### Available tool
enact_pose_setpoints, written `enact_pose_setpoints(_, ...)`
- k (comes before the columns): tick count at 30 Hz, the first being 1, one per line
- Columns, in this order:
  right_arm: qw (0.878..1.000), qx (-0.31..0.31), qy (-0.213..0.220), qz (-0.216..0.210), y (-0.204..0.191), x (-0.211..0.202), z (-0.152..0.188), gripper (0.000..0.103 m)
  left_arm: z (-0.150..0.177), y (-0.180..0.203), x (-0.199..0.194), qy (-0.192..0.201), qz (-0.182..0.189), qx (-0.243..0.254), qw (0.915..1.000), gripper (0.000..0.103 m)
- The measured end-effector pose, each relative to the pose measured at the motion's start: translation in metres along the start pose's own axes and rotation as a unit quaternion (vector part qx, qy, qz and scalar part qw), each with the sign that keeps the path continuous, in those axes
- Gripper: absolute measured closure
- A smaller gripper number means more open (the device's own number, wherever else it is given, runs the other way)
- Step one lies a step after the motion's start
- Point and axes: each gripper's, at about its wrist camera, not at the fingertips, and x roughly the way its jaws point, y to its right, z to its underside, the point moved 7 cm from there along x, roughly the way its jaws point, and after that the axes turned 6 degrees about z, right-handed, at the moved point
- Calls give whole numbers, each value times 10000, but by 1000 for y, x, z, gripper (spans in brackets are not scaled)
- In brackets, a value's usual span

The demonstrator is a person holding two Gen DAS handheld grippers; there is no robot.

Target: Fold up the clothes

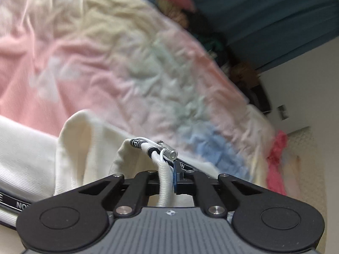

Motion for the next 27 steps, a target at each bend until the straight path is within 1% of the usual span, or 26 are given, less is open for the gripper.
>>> enact_pose_setpoints(2, 10000, -76, 29, 34, -2, -1, 0, 17, -6, 9, -19, 287, 177, 120, 9994, 99)
enact_pose_setpoints(6, 9990, -408, 183, 97, -11, -5, 0, 17, -16, 19, -43, 695, -322, 369, 9964, 99)
enact_pose_setpoints(8, 9977, -608, 276, 106, -17, -7, 0, 17, -18, 16, -37, 766, -926, 852, 9891, 99)
enact_pose_setpoints(9, 9971, -692, 312, 110, -19, -7, 0, 17, -17, 12, -30, 706, -1219, 1099, 9839, 99)
enact_pose_setpoints(10, 9967, -739, 311, 134, -20, -7, 1, 17, -15, 6, -20, 571, -1381, 1220, 9812, 98)
enact_pose_setpoints(12, 9959, -832, 309, 182, -21, -6, 2, 17, -8, -5, -4, 303, -1500, 1344, 9790, 98)
enact_pose_setpoints(13, 9958, -848, 264, 228, -20, -4, 3, 17, -3, -9, 0, 195, -1557, 1433, 9771, 93)
enact_pose_setpoints(14, 9959, -835, 216, 255, -19, -2, 4, 17, 2, -12, 4, 97, -1613, 1519, 9751, 92)
enact_pose_setpoints(15, 9963, -802, 189, 247, -18, -1, 5, 17, 6, -12, 5, 79, -1660, 1579, 9734, 89)
enact_pose_setpoints(17, 9968, -752, 171, 229, -16, 0, 5, 17, 11, -9, -2, 138, -1698, 1658, 9713, 75)
enact_pose_setpoints(18, 9966, -764, 196, 239, -17, -1, 4, 17, 14, -6, -8, 175, -1772, 1701, 9692, 55)
enact_pose_setpoints(19, 9961, -808, 229, 263, -18, -2, 4, 17, 16, -2, -16, 262, -1868, 1796, 9655, 42)
enact_pose_setpoints(21, 9950, -902, 315, 296, -21, -6, 2, 17, 22, 6, -37, 465, -1968, 2002, 9586, 34)
enact_pose_setpoints(22, 9944, -943, 358, 313, -21, -9, 1, 17, 25, 10, -49, 578, -1983, 2102, 9556, 27)
enact_pose_setpoints(23, 9938, -984, 400, 330, -22, -12, 1, 17, 29, 15, -65, 695, -1993, 2128, 9540, 23)
enact_pose_setpoints(24, 9934, -1006, 446, 309, -24, -17, -1, 17, 34, 18, -79, 798, -2012, 2147, 9524, 20)
enact_pose_setpoints(27, 9915, -1106, 637, 245, -29, -36, -5, 17, 57, 29, -118, 1039, -2026, 2268, 9470, 18)
